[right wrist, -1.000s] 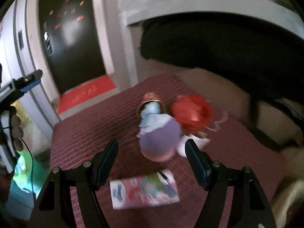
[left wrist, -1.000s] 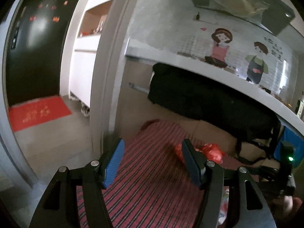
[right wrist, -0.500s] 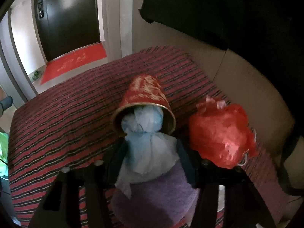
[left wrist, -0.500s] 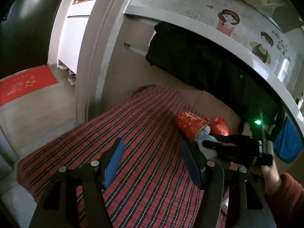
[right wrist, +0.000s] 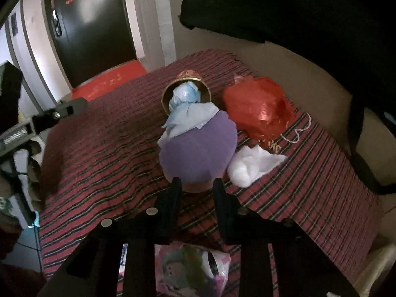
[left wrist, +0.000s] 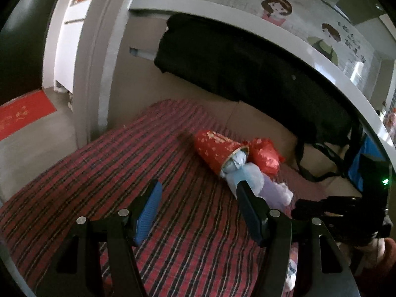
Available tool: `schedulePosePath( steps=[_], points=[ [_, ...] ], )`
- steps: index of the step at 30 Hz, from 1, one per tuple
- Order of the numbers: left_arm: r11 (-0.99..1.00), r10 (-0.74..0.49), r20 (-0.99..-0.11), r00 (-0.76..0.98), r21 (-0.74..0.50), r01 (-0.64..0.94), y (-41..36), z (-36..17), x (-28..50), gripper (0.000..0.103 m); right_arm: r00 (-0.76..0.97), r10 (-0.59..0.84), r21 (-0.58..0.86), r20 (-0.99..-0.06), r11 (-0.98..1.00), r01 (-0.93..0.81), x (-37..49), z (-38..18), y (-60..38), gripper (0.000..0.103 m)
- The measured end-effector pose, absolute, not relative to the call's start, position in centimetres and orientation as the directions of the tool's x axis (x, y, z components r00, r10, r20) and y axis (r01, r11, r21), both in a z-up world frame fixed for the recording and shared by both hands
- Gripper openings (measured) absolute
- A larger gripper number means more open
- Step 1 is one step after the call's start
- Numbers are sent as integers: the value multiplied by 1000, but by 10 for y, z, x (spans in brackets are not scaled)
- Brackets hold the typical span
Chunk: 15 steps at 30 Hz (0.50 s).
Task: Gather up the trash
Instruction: 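Grasp the blue-white plastic bag with the right tool while the left tool grasps the red paper cup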
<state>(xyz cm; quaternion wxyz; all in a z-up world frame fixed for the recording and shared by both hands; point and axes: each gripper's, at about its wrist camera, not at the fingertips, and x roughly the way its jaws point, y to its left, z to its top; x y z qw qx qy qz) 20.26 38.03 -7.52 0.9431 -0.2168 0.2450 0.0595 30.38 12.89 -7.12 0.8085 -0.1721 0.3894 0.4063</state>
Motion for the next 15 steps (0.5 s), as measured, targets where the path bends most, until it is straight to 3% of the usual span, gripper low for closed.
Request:
schedulePosePath(
  steps=[3, 10, 15],
  points=[
    [890, 13, -489, 872, -392, -233, 384, -74, 202, 63, 353, 579, 48, -735, 564, -825, 306, -58, 142, 46],
    [878, 20, -496, 868, -407, -252, 402, -78, 190, 63, 404, 543, -91, -736, 512, -854, 331, -62, 226, 46],
    [860, 33, -494, 869, -429, -276, 421, -84, 174, 63, 410, 457, -124, -789, 534, -836, 362, -87, 255, 44]
  ],
)
